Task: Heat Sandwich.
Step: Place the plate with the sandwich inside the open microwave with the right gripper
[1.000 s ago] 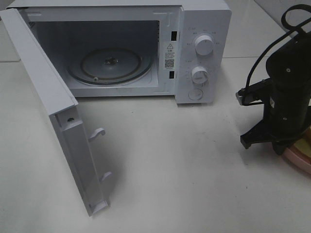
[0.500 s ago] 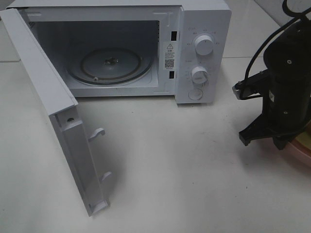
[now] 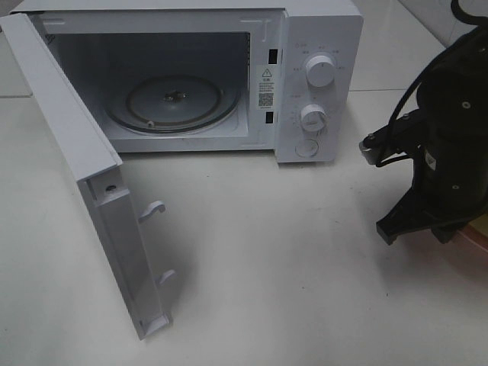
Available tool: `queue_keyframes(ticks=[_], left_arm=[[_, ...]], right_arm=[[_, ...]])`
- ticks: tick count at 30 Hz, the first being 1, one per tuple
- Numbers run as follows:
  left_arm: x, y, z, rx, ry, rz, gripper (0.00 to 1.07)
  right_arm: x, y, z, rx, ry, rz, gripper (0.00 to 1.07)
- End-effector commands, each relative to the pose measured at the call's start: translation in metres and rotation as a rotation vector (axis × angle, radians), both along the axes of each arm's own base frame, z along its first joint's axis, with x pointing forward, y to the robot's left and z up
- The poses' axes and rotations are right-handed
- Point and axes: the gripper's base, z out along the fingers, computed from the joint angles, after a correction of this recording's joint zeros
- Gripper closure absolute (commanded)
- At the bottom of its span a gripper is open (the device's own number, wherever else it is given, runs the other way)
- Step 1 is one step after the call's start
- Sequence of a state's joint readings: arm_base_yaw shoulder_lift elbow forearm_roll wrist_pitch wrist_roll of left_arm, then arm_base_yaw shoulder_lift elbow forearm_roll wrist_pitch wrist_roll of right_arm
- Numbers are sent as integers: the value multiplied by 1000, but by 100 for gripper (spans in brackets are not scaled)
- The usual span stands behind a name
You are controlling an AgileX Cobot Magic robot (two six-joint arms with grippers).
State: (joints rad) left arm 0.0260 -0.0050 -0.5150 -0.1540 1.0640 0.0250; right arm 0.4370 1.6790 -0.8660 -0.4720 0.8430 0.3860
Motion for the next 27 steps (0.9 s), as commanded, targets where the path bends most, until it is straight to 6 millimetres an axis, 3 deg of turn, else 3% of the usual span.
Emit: queue_keyframes(ticks=[1,27], left_arm=[[-1,0,-1,-3,-5,-2,10],[-1,0,-1,-3,-5,-2,10]], right_arm=[[-13,3,5,-44,12,35,107],[-66,51,30,-80,-14,302,107]])
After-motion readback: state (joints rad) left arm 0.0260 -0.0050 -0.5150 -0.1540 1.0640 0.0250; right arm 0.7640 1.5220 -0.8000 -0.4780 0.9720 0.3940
